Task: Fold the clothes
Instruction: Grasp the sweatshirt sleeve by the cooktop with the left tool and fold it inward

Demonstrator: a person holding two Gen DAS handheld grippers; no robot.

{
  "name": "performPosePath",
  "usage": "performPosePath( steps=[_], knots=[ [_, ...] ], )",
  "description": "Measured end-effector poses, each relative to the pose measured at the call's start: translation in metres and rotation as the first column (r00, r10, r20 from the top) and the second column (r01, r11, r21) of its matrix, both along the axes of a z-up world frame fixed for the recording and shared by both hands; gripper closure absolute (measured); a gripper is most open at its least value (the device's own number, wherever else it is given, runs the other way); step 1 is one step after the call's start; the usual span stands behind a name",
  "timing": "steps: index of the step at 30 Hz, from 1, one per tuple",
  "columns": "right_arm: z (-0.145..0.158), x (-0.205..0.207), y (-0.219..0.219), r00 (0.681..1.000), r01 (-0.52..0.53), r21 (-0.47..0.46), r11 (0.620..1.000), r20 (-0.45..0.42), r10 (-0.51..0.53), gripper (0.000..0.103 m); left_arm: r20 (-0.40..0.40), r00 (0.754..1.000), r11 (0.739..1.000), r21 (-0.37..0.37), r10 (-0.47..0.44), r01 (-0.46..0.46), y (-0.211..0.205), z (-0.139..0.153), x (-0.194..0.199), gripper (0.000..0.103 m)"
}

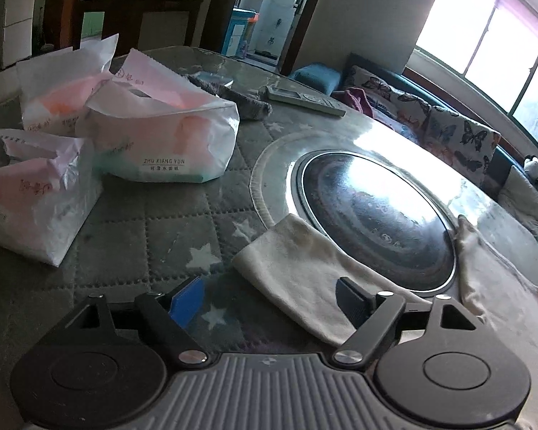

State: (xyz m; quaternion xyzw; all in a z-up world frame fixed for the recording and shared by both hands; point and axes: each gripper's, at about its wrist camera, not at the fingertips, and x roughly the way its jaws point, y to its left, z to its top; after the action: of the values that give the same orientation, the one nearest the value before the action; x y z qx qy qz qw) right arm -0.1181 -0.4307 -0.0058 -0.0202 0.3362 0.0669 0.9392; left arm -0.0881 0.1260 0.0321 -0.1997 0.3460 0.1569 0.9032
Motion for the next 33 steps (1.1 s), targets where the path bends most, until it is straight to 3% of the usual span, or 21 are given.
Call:
performPosePath(
  steps=[1, 4, 7, 9, 11, 19, 24, 28, 33],
  knots=[
    [0.000, 0.000, 0.000, 1.000, 0.000, 0.000, 1.000, 0.001, 0.000, 0.000, -0.001, 1.000, 1.000, 0.014, -0.002, 0.002, -0.001, -0.001, 0.003, 0.024],
    [0.000, -0.001, 0.000, 1.000, 0.001, 0.000, 1.000, 0.002, -0.001, 0.000, -0.006, 1.000, 0.998, 0.054, -0.009, 0.009, -0.004, -0.002, 0.012, 0.042],
    [0.000, -0.001, 0.000, 1.000, 0.001, 0.001, 1.000, 0.004, -0.001, 0.000, -0.015, 1.000, 0.993, 0.115, -0.016, 0.018, -0.007, -0.004, 0.022, 0.064],
    [0.000, -0.001, 0.000, 1.000, 0.002, 0.001, 1.000, 0.004, -0.002, 0.000, -0.019, 0.999, 0.987, 0.155, -0.030, 0.033, -0.009, -0.005, 0.030, 0.084],
    [0.000, -0.001, 0.000, 1.000, 0.002, 0.001, 1.000, 0.005, -0.002, 0.000, -0.013, 0.999, 0.984, 0.173, -0.050, 0.052, -0.009, -0.003, 0.039, 0.092],
    [0.000, -0.001, 0.001, 1.000, 0.003, 0.001, 1.000, 0.005, -0.003, 0.000, 0.004, 0.992, 0.955, 0.272, -0.127, 0.121, -0.018, 0.000, 0.078, 0.094],
    [0.000, -0.001, 0.000, 1.000, 0.003, 0.002, 1.000, 0.007, -0.003, 0.000, -0.036, 0.995, 0.943, 0.320, -0.089, 0.096, -0.016, -0.011, 0.090, 0.093],
    [0.000, -0.001, 0.000, 1.000, 0.004, 0.002, 1.000, 0.008, -0.004, 0.000, -0.040, 0.997, 0.942, 0.325, -0.071, 0.080, -0.015, -0.008, 0.088, 0.089],
    [-0.001, -0.002, 0.001, 1.000, 0.006, 0.002, 1.000, 0.010, -0.006, 0.000, 0.038, 0.996, 0.954, 0.292, -0.086, 0.071, -0.033, 0.011, 0.074, 0.088]
  ],
)
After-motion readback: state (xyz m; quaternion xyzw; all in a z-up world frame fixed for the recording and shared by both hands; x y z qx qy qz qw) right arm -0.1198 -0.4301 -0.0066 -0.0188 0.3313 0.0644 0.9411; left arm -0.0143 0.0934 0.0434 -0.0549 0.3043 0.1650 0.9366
